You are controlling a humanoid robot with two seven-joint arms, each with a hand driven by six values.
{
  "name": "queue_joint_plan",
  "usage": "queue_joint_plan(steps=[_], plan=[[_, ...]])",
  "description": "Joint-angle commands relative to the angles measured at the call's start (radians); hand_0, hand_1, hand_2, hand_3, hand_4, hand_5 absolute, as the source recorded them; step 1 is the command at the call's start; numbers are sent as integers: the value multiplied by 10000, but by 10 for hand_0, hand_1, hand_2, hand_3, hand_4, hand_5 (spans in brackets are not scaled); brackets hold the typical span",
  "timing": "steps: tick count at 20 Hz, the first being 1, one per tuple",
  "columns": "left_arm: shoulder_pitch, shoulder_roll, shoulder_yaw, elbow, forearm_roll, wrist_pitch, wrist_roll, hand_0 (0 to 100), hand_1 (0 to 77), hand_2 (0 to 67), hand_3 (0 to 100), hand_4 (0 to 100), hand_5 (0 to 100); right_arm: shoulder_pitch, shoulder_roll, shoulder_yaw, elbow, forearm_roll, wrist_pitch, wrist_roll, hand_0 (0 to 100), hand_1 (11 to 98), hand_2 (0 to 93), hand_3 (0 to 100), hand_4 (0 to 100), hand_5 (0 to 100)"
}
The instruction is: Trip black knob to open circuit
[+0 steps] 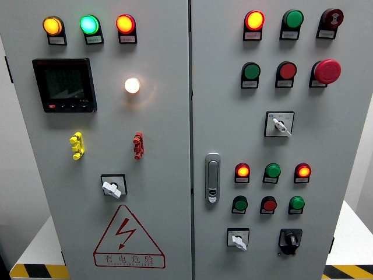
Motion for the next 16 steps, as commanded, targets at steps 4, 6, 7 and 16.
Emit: queue_joint_plan(steps=[4,6,7,16], plan=[[0,2,0,0,0,0,0,0,30,130,213,65,15,-15,-24,838,13,-1121,184,-262,766,338,29,68,37,149],[0,-14,0,0,0,0,0,0,31,130,213,65,15,152,-70,-233,13,-131,169,-217,768,334,28,68,36,148],[0,1,0,0,0,0,0,0,31,130,213,65,15,397,-116,-710,-32,727,169,-171,769,334,28,67,36,148],[0,2,0,0,0,0,0,0,30,130,213,66,15,767,-377,17,-18,972,230,-216,769,333,27,64,33,147]])
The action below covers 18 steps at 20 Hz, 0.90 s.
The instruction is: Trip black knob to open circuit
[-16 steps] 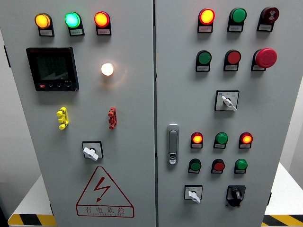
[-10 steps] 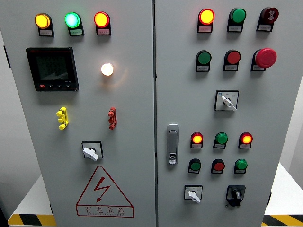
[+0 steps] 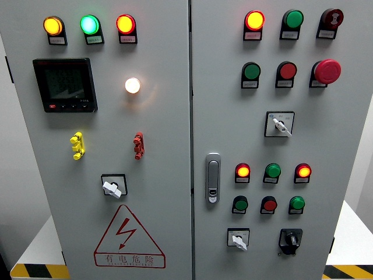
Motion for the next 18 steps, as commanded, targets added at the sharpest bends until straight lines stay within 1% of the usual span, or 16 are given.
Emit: queue_joint_plan(steps=[1,3,4,5,6,7,8,9,10,11,12,13,14,16,18], plan=[[12,-11,0,0,0,0,0,0,30,130,213,65,15,6,19,1352,-1,-1464,48,-66,769,333,27,65,34,147],[12,4,0,0,0,0,0,0,30,130,213,65,15,21,141,2428,-31,-3013,48,-112,767,334,27,68,34,147],[-3,4,0,0,0,0,0,0,30,130,213,65,15,67,203,2705,-31,-3537,48,-143,766,336,27,71,35,148],[-3,-11,0,0,0,0,0,0,30,130,213,65,15,325,294,3771,-47,-4180,94,-219,765,337,27,71,35,148],[-3,-11,0,0,0,0,0,0,30,130,213,65,15,495,310,4845,-77,-4840,276,-326,765,337,27,71,35,148],[-3,4,0,0,0,0,0,0,30,130,213,65,15,542,311,6253,-77,-6061,597,-525,765,337,28,73,35,148],[12,4,0,0,0,0,0,0,30,130,213,65,15,573,311,7315,-77,-7319,934,-663,765,337,28,74,38,149],[-3,4,0,0,0,0,0,0,30,130,213,65,15,634,326,7887,-77,-8364,1150,-650,764,338,28,75,39,149],[-3,4,0,0,0,0,0,0,30,130,213,65,15,695,326,8106,-47,-8800,1183,-634,764,338,28,75,39,149],[-3,4,0,0,0,0,0,0,30,130,213,65,15,711,326,8275,75,-8835,1198,-543,764,337,28,75,38,149],[12,4,0,0,0,0,0,0,30,130,213,65,15,711,326,8383,653,-8896,1183,-329,765,336,28,74,38,149],[-3,4,0,0,0,0,0,0,30,130,213,65,15,681,341,8490,1190,-8942,1229,-312,767,335,28,73,38,151],[12,4,0,0,0,0,0,0,30,130,213,65,15,635,356,8567,1758,-8942,1244,-221,767,335,27,75,38,153],[-3,4,0,0,0,0,0,0,30,129,213,66,15,604,357,8629,2800,-8927,1199,-113,764,339,27,83,41,164],[-3,-11,0,0,0,0,0,0,30,129,213,66,15,421,357,8645,4042,-8958,1168,-113,758,350,27,93,49,179]])
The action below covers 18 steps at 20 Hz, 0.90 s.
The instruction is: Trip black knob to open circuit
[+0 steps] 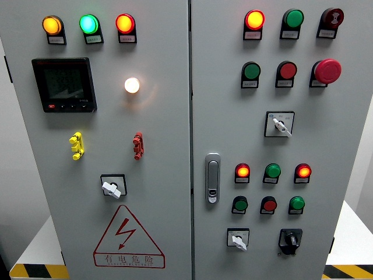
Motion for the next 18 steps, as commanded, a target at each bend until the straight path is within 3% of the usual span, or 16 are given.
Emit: queue_joint_plan(steps=[1,10,14,18], plan=[[15,-1,1,0,0,0,1,0,30,129,213,66,15,-260,0,29,1880,-13,-113,26,752,360,27,105,57,192],[0,-1,1,0,0,0,1,0,30,130,213,66,15,-1931,0,-324,8631,63,-850,-66,743,410,28,206,149,328],[0,-1,1,0,0,0,1,0,30,130,213,66,15,-2439,16,-507,10903,338,-1600,-173,755,418,27,266,223,403],[0,-1,1,0,0,0,1,0,29,130,213,65,15,-2470,77,-646,12072,1045,-1923,-511,776,432,20,384,474,581]])
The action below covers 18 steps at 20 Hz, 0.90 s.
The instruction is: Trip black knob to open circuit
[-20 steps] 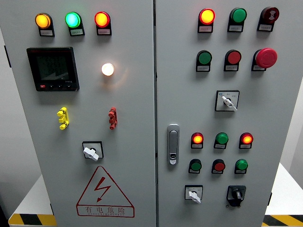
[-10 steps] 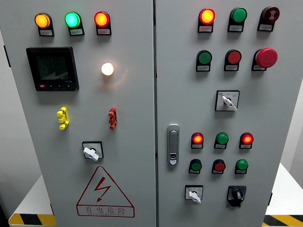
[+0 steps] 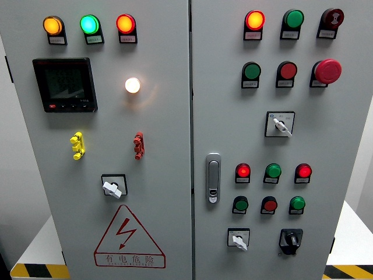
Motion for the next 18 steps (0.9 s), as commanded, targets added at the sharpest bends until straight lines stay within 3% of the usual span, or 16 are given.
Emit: queue_joint_plan(steps=[1,2,3,6,9,15,18], plan=[[-4,-16,0,0,0,0,0,0,29,130,213,65,15,55,25,-44,642,197,-374,-133,783,432,17,434,544,620],[-4,-1,0,0,0,0,0,0,29,130,213,65,15,101,25,-44,964,212,-574,-240,786,431,17,450,583,642],[-4,-1,0,0,0,0,0,0,29,130,213,65,15,132,40,-44,1225,288,-621,-362,792,432,16,531,686,714],[-4,-1,0,0,0,0,0,0,30,130,213,65,15,285,86,-44,1641,794,-622,-640,801,442,10,746,881,1000],[-4,-1,0,0,0,0,0,0,30,129,213,65,15,591,71,139,1749,1117,-622,-884,805,461,5,854,953,1000],[-4,-1,0,0,0,0,0,0,30,130,213,65,15,929,71,140,2010,1393,-622,-1085,847,496,2,907,1000,1000],[11,-16,0,0,0,0,15,0,30,130,213,65,15,1495,86,384,1964,1393,-606,-1543,880,508,4,913,1000,1000]])
